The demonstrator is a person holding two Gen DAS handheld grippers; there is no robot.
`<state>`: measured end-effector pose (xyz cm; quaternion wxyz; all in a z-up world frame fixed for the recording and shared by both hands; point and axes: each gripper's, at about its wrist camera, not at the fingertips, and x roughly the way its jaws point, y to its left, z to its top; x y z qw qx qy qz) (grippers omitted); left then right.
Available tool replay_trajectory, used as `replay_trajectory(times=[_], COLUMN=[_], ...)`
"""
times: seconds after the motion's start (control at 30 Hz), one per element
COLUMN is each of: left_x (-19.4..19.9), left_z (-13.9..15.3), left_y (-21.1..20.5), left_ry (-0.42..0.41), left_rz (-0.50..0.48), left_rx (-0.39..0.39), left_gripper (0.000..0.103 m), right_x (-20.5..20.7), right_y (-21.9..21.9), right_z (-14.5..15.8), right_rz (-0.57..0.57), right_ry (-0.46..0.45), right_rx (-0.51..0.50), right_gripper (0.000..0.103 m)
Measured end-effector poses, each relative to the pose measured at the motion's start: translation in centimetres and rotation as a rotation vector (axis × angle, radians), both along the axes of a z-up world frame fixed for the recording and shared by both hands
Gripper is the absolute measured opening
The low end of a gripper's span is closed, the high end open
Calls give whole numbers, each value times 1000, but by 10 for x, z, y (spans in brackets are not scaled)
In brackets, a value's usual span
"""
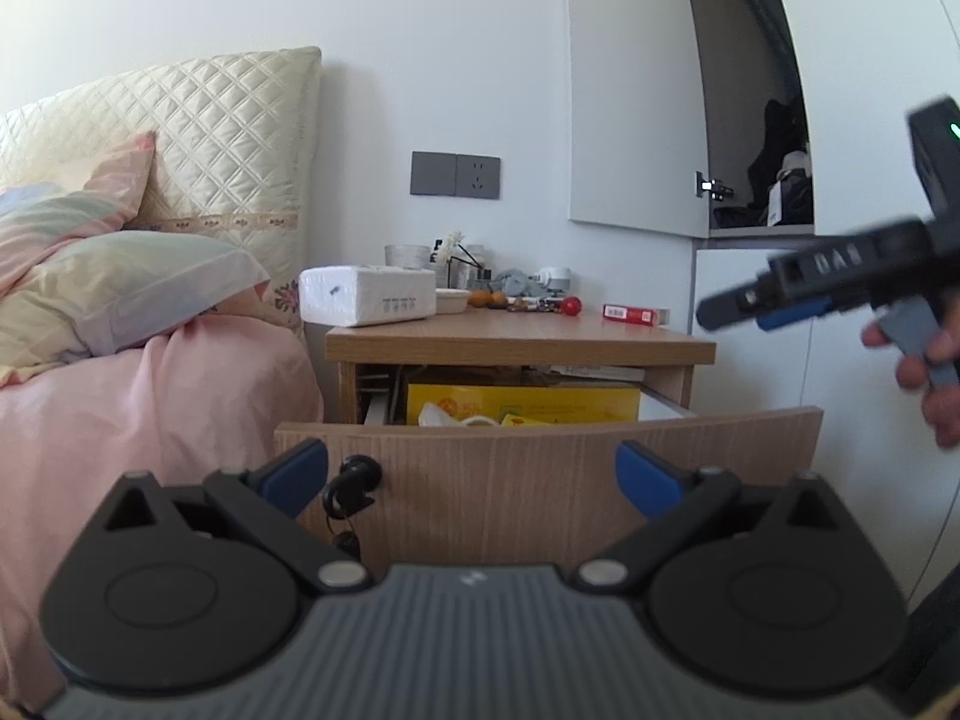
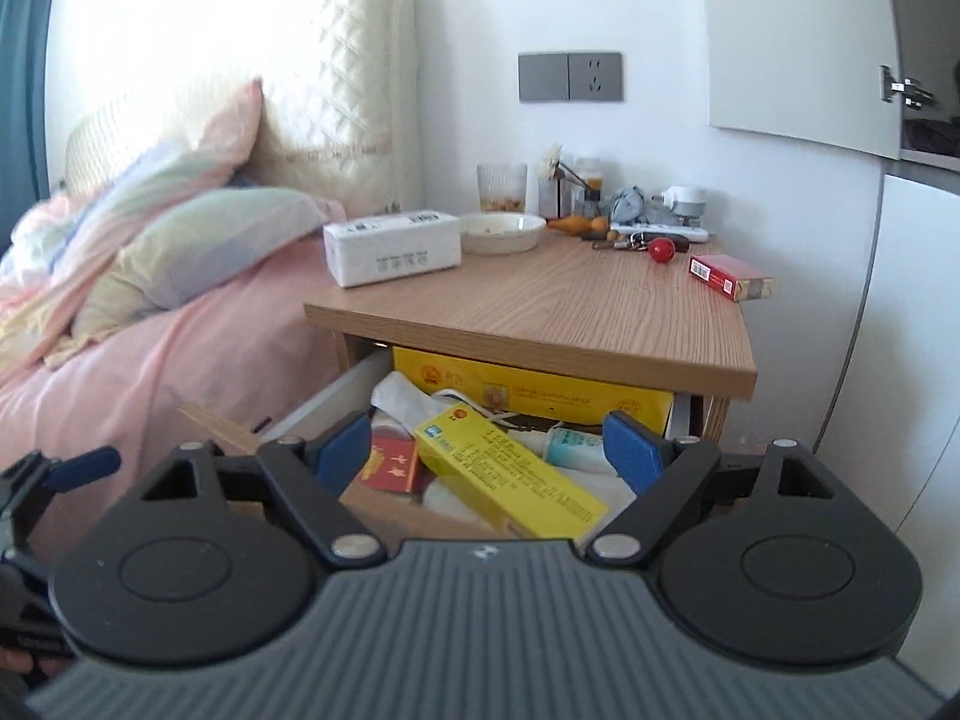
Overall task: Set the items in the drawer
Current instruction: 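Withdraw the open right tool up out of the drawer, then move the left tool toward the drawer front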
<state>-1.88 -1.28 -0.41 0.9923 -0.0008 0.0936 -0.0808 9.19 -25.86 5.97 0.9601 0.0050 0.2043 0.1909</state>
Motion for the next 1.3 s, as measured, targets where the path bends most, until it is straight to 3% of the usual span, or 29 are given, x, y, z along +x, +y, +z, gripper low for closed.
replay_trajectory(times=[0.37, 0.63, 1.3], left_x=[-1, 1, 0], left_z=[0, -2, -4], left_y=[-5, -4, -4], left_ry=[-12, -7, -9], left_rz=[13, 19, 31], left_rx=[19, 25, 39], left_gripper=[103, 103, 103], right_x=[-58, -64, -74], right_y=[8, 9, 17], right_z=[-35, -58, -66], right_rz=[-100, -145, -171], right_ry=[-211, -219, -249], right_rx=[104, 108, 57], right_gripper=[86, 86, 86])
